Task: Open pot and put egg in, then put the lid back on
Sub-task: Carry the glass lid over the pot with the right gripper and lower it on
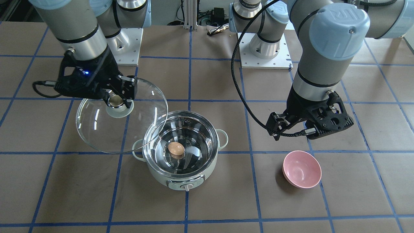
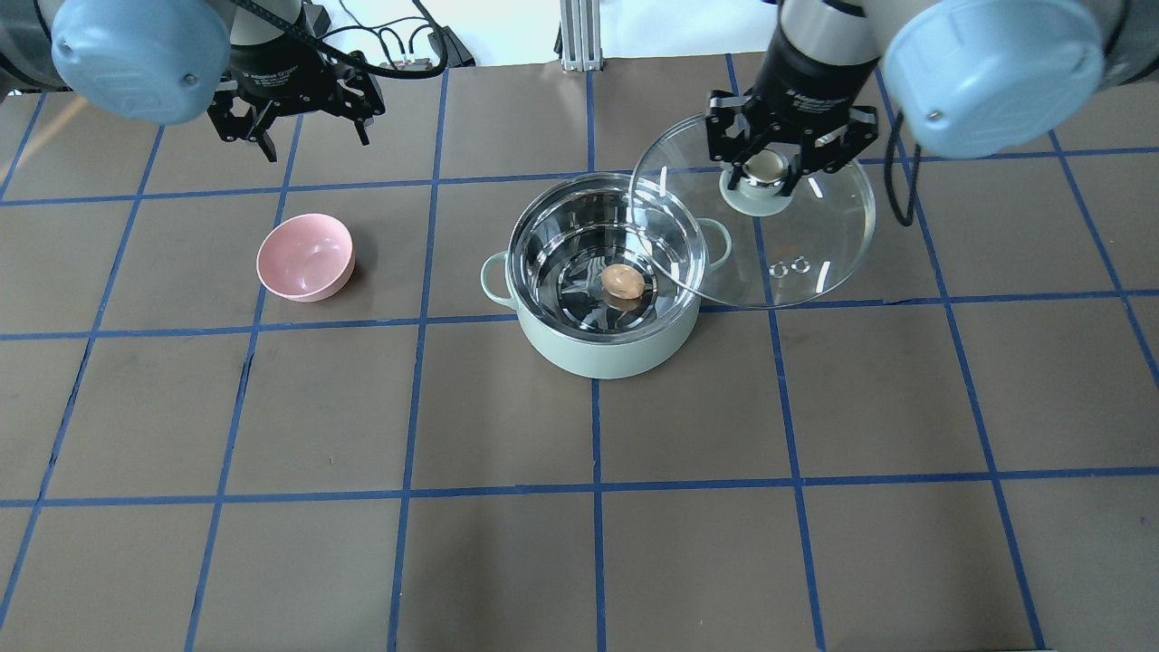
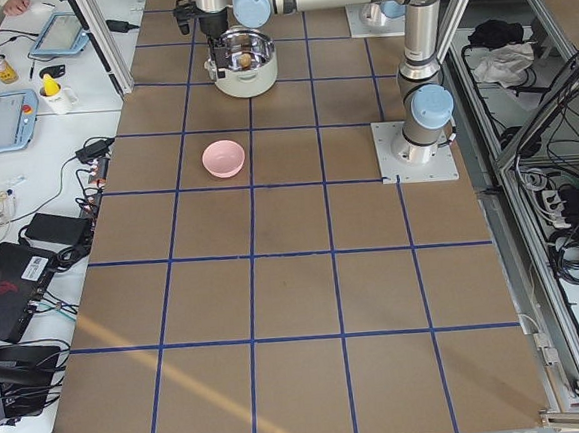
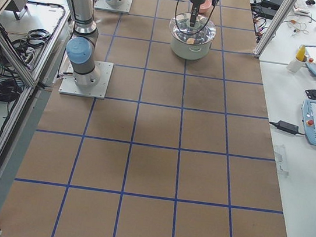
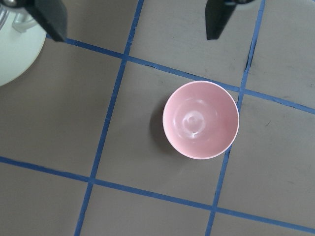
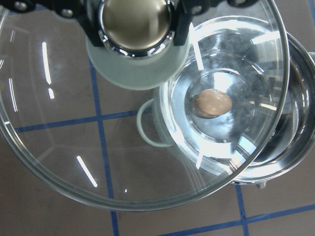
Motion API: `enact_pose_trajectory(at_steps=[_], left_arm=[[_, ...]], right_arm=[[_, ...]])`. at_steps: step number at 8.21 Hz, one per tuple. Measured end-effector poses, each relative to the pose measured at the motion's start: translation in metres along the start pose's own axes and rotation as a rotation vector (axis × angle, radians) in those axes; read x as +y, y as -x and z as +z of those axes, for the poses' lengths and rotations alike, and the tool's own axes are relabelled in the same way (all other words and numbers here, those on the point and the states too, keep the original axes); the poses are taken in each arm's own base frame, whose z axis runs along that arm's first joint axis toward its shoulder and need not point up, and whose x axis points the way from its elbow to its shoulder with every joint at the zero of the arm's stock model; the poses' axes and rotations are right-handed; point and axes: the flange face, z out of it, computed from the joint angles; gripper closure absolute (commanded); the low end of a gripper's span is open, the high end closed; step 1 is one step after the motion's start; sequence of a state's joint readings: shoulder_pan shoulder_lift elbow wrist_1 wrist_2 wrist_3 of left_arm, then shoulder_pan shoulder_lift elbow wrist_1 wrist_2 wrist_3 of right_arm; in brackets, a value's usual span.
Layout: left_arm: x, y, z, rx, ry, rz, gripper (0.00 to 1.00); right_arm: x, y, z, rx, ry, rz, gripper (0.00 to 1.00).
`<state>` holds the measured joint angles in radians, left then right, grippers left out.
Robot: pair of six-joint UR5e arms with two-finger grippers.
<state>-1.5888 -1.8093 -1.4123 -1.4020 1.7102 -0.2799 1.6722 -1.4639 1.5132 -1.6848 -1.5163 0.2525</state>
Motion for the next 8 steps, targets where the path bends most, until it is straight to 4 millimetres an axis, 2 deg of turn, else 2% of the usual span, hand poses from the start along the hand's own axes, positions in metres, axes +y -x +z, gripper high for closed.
enact_pose_trajectory(at_steps=[1,2,3,5,8], left_arm=[[0.003,0.0,-0.005,0.022,0.002,0.008,0.0],[0.011,0.002,-0.02,0.046,-0.005,0.023,0.0],[0.021,0.009,-0.039,0.062,-0.017,0.077,0.0],[0.045,0.02,-0.064,0.063,0.005,0.208,0.0],[0.056,0.024,-0.069,0.06,0.03,0.252,0.0]], right_arm=[[0.006,0.032,0.013,-0.01,-0.01,0.008,1.0],[0.011,0.06,0.026,-0.021,-0.025,0.006,1.0],[0.014,0.08,0.038,-0.026,-0.031,-0.004,1.0],[0.02,0.111,0.065,-0.027,-0.025,-0.041,1.0],[0.021,0.135,0.105,-0.029,-0.021,-0.069,1.0]])
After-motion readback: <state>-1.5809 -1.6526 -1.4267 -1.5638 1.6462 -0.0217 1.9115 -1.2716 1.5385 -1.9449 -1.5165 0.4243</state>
